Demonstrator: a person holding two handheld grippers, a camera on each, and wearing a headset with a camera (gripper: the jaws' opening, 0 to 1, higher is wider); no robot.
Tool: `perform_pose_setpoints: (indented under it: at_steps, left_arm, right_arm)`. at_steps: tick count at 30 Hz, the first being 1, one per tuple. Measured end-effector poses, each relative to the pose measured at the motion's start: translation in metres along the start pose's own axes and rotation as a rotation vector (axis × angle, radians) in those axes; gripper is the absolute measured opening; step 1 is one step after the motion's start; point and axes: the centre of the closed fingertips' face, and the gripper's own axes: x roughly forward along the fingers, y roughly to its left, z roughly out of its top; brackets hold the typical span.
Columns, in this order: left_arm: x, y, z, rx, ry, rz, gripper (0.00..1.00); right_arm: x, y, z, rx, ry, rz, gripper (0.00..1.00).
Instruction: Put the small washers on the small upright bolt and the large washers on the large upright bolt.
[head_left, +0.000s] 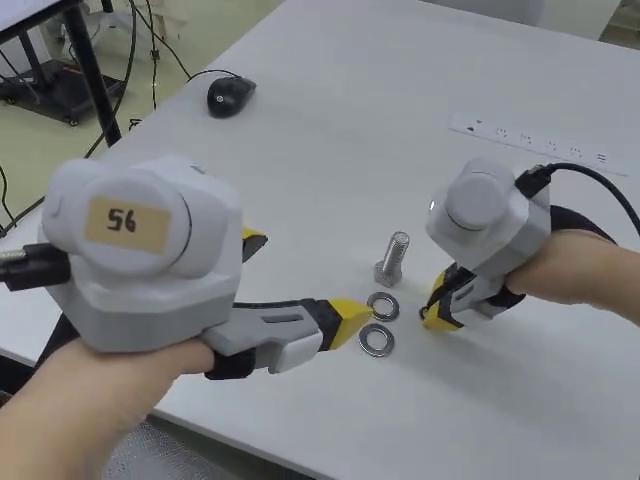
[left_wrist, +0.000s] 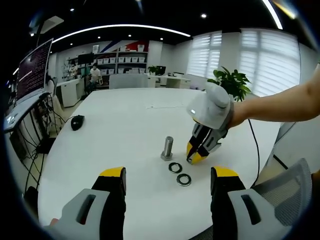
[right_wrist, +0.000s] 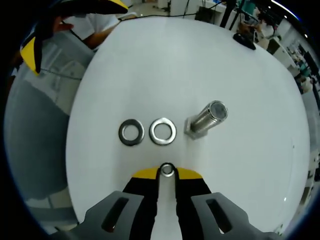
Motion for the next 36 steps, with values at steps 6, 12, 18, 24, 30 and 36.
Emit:
perform_pose_setpoints:
  at_steps: [6, 12, 18, 24, 30, 36]
  left_arm:
    - [-0.001, -0.003, -0.001, 0.018, 0.010, 0.005, 0.68]
    - [0.000, -0.010, 0.005, 0.039, 0.005, -0.002, 0.68]
    - [0.001, -0.012, 0.007, 0.045, -0.001, -0.003, 0.68]
    - [0.001, -0.017, 0.007, 0.052, 0.000, -0.010, 0.68]
    - [-0.001, -0.016, 0.006, 0.043, -0.004, -0.004, 0.68]
    - [-0.002, -0.013, 0.005, 0.031, -0.007, 0.006, 0.68]
  right_arm:
    - [-0.024, 0.013, -0.007, 0.027, -0.032, 0.005, 0.12]
    - [-0.045, 0.014, -0.025, 0.055, -0.035, -0.017, 0.12]
    - [-0.068, 0.003, -0.040, 0.073, -0.023, -0.066, 0.12]
    - [-0.078, -0.014, -0.039, 0.074, -0.024, -0.100, 0.12]
    - [-0.079, -0.022, -0.031, 0.059, -0.020, -0.112, 0.12]
    - [-0.075, -0.028, -0.026, 0.043, -0.011, -0.107, 0.12]
